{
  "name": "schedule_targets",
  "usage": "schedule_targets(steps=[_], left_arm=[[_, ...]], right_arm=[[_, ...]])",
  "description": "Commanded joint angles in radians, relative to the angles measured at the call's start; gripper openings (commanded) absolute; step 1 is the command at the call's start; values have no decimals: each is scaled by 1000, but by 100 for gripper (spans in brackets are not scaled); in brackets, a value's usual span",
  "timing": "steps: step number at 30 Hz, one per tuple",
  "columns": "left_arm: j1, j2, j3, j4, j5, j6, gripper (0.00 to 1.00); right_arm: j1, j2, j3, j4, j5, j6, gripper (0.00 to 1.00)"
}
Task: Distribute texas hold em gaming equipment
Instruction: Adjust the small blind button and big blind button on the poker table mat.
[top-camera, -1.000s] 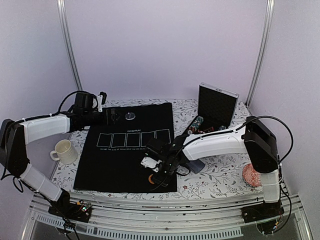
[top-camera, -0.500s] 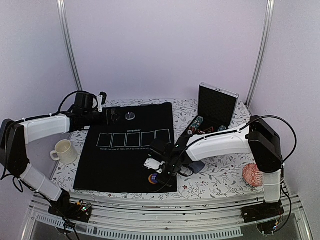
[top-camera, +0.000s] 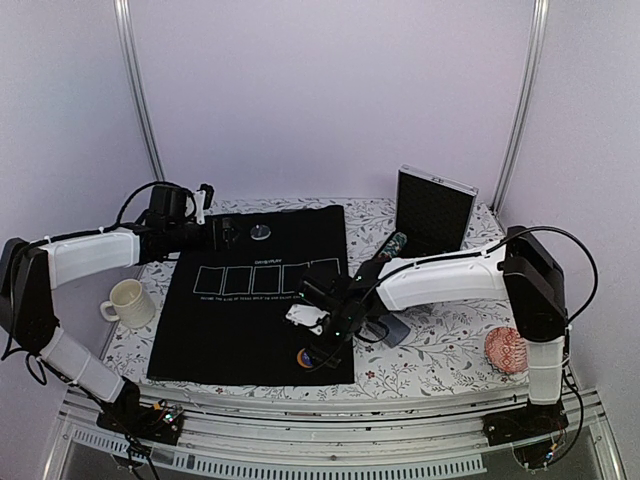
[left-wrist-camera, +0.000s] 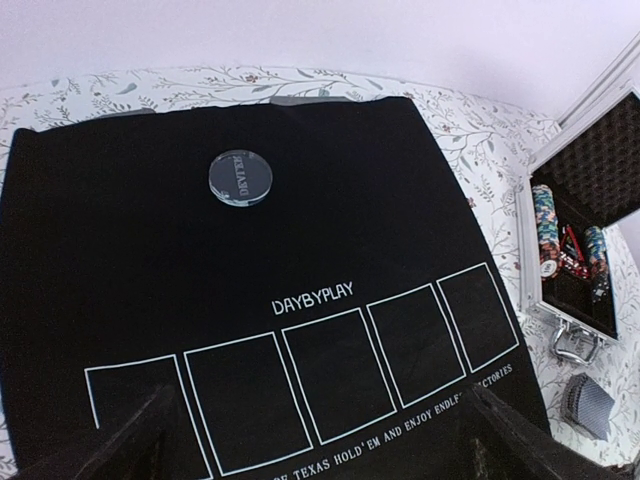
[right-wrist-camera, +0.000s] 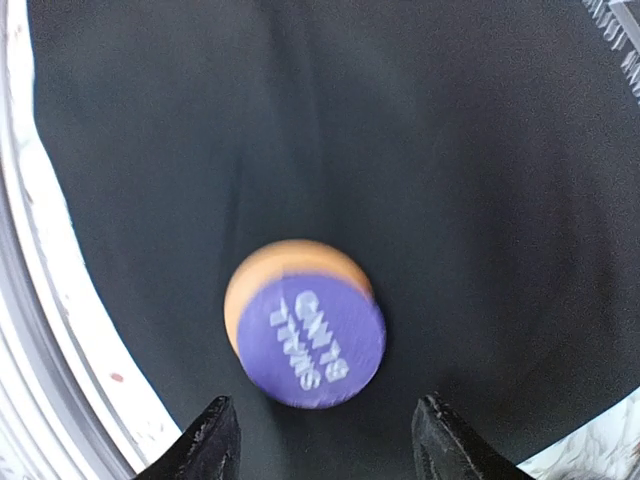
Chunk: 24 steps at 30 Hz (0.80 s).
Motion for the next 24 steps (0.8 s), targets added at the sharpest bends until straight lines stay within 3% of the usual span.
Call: schedule_targets(steps=[1,10,16,24], left_arm=[[-5,-19,15,-17,-12,18,98],[-5,-16,13,-17,-11,18,98],[-5,-18,10,-19,-14,19,98],[-5,-20,10,-17,-17,19,98]], right_arm=[[-7,39,74,42,-33,46,63],[14,92,95,63,-17,66,72],[17,113,90,37,45,69,67],[17,81,35,25,102,75,50]])
